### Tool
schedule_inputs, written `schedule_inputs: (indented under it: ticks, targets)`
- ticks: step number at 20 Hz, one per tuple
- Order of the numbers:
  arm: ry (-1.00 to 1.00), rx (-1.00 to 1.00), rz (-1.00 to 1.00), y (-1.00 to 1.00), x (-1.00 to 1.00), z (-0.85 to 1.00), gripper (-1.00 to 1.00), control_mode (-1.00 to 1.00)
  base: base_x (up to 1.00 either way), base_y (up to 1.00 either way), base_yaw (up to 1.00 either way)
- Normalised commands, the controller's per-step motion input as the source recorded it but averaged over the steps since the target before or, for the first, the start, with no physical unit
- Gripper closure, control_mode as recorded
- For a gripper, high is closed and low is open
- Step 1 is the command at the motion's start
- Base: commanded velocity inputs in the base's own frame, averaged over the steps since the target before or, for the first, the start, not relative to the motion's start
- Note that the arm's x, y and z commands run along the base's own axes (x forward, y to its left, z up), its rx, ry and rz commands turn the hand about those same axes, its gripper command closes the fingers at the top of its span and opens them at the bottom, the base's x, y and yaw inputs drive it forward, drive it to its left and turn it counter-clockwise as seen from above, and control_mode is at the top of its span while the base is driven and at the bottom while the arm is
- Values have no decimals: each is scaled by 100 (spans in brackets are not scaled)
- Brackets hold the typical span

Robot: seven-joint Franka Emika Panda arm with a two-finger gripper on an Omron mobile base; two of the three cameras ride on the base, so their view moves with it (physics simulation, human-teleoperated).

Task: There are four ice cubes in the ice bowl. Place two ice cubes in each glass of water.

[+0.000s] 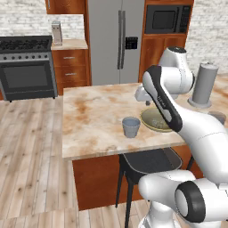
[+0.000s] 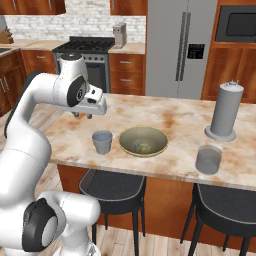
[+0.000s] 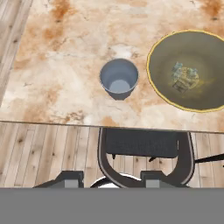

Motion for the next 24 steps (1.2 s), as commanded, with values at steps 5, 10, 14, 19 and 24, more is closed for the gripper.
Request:
schedule_inputs:
  ticks: [5,10,14,19,24]
  targets:
    - [-2,1,0,-5,-4,-4,-100,-100,0,0,0]
    - [0,3,-4,-41,0,-17,-100,-100,0,0,0]
    - [2,5,-11,-52,0,-32,-100,-100,0,0,0]
    - [12,6,-12,-49,0,-35,-100,-100,0,0,0]
    - [14,7,-12,-51,1,-35,-100,-100,0,0,0]
